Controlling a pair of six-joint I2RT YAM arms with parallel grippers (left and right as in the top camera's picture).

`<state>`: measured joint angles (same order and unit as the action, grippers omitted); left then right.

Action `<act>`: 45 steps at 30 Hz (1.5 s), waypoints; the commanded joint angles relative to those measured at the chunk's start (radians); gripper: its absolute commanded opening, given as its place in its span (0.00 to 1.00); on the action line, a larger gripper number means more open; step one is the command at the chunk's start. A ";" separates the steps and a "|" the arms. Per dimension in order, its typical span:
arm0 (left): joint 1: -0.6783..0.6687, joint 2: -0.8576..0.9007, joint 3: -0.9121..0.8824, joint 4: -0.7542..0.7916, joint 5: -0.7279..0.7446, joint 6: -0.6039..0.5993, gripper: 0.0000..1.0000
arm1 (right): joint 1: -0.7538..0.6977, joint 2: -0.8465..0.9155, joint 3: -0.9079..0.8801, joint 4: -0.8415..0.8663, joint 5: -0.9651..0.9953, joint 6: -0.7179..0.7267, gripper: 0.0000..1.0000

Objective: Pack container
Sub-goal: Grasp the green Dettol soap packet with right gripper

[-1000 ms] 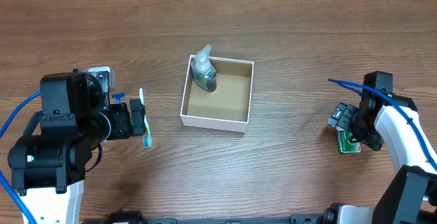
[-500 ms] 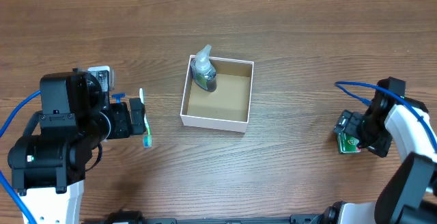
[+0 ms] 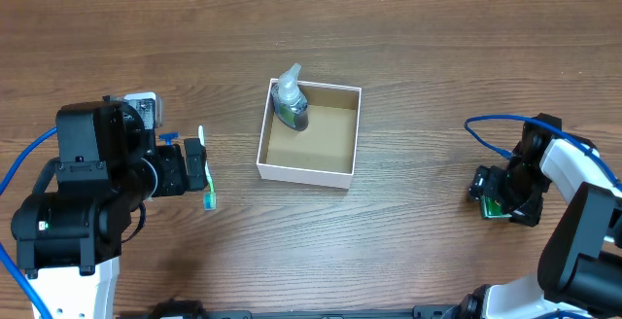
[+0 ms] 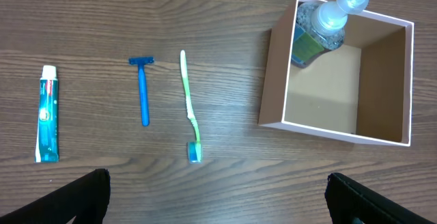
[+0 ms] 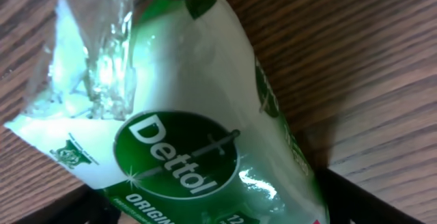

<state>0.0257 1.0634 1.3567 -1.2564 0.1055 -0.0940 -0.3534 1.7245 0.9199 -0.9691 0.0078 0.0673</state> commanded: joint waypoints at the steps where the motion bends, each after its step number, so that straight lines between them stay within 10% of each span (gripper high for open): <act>1: -0.006 0.003 0.021 0.005 0.018 0.012 1.00 | 0.003 0.057 -0.022 0.031 -0.052 0.005 0.81; 9: -0.006 0.003 0.021 0.004 0.018 0.012 1.00 | 0.003 0.057 -0.021 0.068 -0.052 0.023 0.68; 13: -0.006 0.003 0.021 0.004 0.018 0.012 1.00 | 0.003 0.057 -0.021 0.090 -0.041 0.022 0.99; 20: -0.006 0.003 0.021 -0.001 0.018 0.012 1.00 | 0.003 0.057 -0.021 0.182 -0.014 0.021 0.99; 31: -0.006 0.003 0.021 0.000 0.017 0.012 1.00 | 0.003 0.057 -0.021 0.172 -0.027 0.011 0.56; 45: -0.006 0.003 0.021 0.000 0.018 0.012 1.00 | 0.003 0.033 0.029 0.169 -0.084 0.116 0.39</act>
<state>0.0257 1.0634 1.3567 -1.2575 0.1055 -0.0940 -0.3538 1.7237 0.9352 -0.8043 0.0284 0.1223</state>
